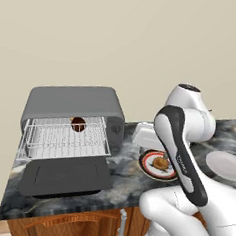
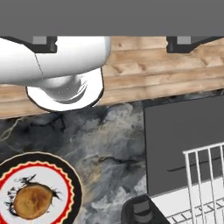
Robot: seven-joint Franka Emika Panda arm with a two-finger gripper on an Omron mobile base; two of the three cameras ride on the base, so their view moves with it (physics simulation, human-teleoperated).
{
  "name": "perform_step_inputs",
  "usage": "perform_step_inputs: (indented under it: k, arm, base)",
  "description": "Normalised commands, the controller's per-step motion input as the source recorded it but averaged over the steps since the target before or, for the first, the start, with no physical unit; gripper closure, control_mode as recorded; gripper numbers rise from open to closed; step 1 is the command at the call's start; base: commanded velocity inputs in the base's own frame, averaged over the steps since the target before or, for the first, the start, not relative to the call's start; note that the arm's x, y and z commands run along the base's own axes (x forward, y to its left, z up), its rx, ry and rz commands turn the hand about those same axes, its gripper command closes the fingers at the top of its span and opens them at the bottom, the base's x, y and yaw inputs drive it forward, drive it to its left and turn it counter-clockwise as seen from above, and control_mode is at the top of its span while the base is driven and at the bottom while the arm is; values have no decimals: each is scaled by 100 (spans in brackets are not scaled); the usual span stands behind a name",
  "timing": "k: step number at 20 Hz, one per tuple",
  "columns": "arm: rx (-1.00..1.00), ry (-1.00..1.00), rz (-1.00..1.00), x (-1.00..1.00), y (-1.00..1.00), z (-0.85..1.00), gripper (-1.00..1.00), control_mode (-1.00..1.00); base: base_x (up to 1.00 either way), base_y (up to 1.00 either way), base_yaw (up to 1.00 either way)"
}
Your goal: Open the toaster oven door. Place the bread on the top rack in the toaster oven and place the steak on the bottom rack.
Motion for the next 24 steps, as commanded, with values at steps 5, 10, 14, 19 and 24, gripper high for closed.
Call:
perform_step_inputs:
  k: [5, 10, 14, 19, 24]
  arm:
    - [0, 0, 14, 3, -61, -4, -100, -100]
    - [0, 0, 11, 11, -55, -11, -100, -100]
    - [0, 0, 14, 17, -45, -20, -100, -100]
    - [0, -2, 8, 22, -19, -31, -100, -100]
    - [0, -1, 2, 27, -12, -30, -100, -100]
  base:
    - [0, 0, 0]
    - [0, 0, 0]
    - [0, 0, 0]
    - [0, 0, 0]
    - [0, 0, 0]
